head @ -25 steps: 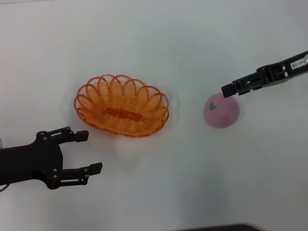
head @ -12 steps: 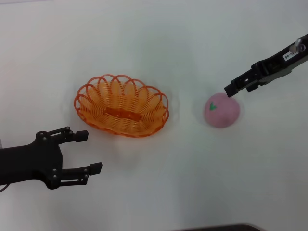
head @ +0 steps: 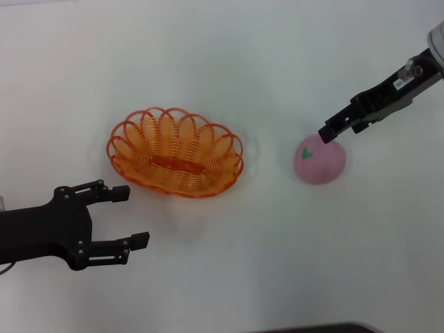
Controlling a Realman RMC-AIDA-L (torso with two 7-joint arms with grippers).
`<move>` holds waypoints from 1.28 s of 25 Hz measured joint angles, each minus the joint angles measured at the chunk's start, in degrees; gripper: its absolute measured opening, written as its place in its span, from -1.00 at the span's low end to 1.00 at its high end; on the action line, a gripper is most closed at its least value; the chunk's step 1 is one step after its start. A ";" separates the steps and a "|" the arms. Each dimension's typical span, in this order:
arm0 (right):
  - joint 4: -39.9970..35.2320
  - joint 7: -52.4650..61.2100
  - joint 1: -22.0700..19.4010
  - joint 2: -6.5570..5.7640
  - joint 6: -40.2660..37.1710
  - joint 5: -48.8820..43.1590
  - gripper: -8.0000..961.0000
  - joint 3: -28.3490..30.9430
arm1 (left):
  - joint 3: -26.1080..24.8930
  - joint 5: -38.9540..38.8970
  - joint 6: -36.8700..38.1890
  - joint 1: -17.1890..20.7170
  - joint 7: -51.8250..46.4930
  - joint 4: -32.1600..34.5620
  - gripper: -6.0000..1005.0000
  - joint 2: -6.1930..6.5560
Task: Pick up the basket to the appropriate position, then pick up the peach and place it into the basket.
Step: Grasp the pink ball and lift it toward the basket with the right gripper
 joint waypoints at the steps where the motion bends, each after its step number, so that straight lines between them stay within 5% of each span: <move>1: 0.09 0.22 0.05 0.05 0.52 -0.02 0.57 -0.47 | -0.11 0.00 0.00 -0.01 0.00 -0.01 0.70 0.00; 32: 6.59 2.90 1.04 1.94 8.74 -2.72 0.41 -8.63 | -0.60 0.01 -0.49 -0.32 0.10 -2.39 0.70 0.09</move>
